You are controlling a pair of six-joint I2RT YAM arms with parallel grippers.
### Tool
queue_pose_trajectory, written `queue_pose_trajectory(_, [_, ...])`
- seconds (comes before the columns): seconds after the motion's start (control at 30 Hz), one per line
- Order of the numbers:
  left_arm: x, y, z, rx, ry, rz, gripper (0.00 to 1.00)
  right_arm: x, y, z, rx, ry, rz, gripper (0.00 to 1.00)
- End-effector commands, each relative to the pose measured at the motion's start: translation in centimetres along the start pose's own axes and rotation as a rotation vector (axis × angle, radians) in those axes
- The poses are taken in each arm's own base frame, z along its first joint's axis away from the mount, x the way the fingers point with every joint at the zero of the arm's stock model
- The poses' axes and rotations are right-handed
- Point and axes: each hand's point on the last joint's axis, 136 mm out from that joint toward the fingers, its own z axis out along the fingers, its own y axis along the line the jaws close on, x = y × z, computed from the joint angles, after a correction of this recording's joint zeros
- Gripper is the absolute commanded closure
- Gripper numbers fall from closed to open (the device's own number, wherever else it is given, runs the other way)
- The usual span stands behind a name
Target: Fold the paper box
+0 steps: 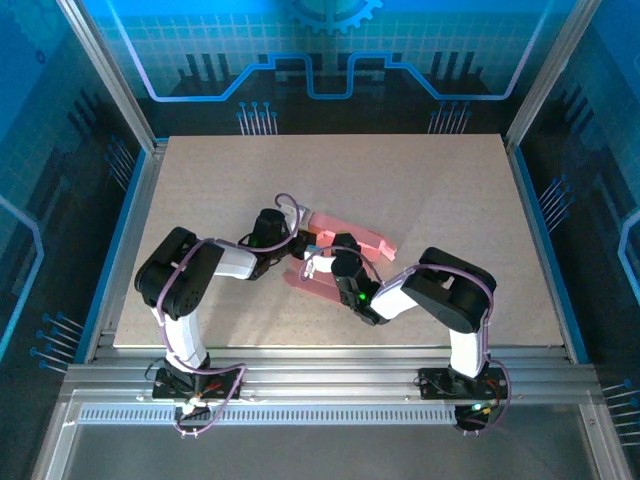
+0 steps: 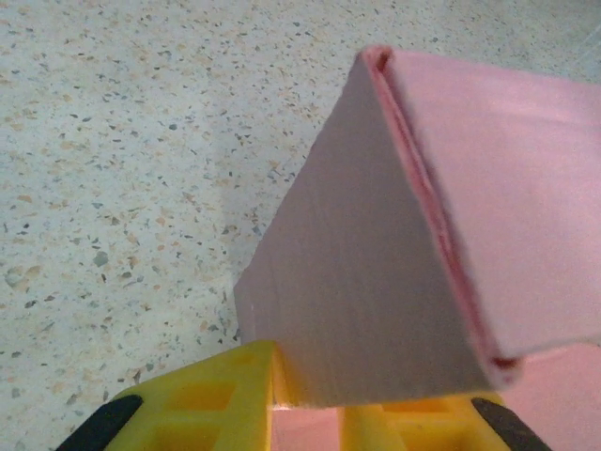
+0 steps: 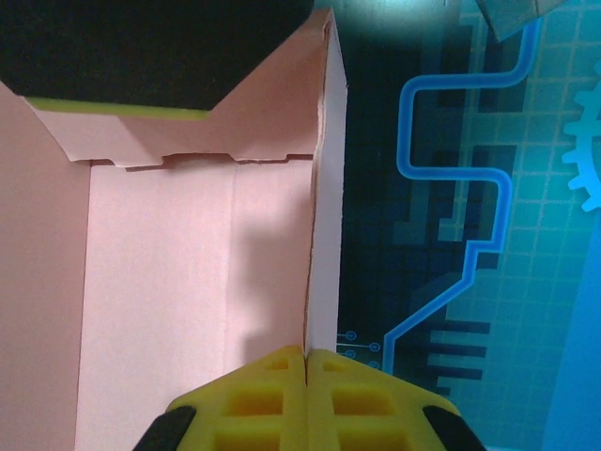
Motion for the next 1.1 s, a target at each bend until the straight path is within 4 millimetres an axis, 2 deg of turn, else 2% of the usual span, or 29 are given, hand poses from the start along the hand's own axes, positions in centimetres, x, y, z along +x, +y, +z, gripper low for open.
queue_pose_trajectory(0.0, [-1.0,-1.2,0.8,0.024,-0.053,0.009,0.78,-1.9,2.8,-0.6,-0.078,-0.061,-0.033,1.0])
queue_pose_trajectory(0.27, [-1.8,-1.3,0.8,0.001,-0.098,-0.029,0.86,-2.2,3.5,-0.9,-0.091,-0.055,-0.016,1.0])
queue_pose_trajectory(0.47, [-2.0,-1.3,0.8,0.004,-0.121,-0.06,1.0,-2.2,3.8,-0.9,-0.099,-0.052,-0.012,1.0])
queue_pose_trajectory(0.7, [-1.6,-1.3,1.1,-0.005,-0.085,-0.033,1.0,-2.3,4.0,-0.8,-0.115,-0.038,0.015,1.0])
queue_pose_trajectory(0.93, [-1.5,-1.2,1.1,-0.014,-0.077,-0.025,1.0,-2.0,3.3,-0.8,-0.121,-0.031,0.062,1.0])
queue_pose_trajectory(1.0, [-1.4,-1.4,1.2,-0.009,-0.07,-0.019,1.0,-2.0,3.2,-1.0,-0.146,-0.037,0.085,0.93])
queue_pose_trajectory(1.07, [-1.2,-1.3,1.1,-0.013,-0.062,-0.011,1.0,-2.0,3.2,-1.3,-0.184,-0.043,0.109,0.78])
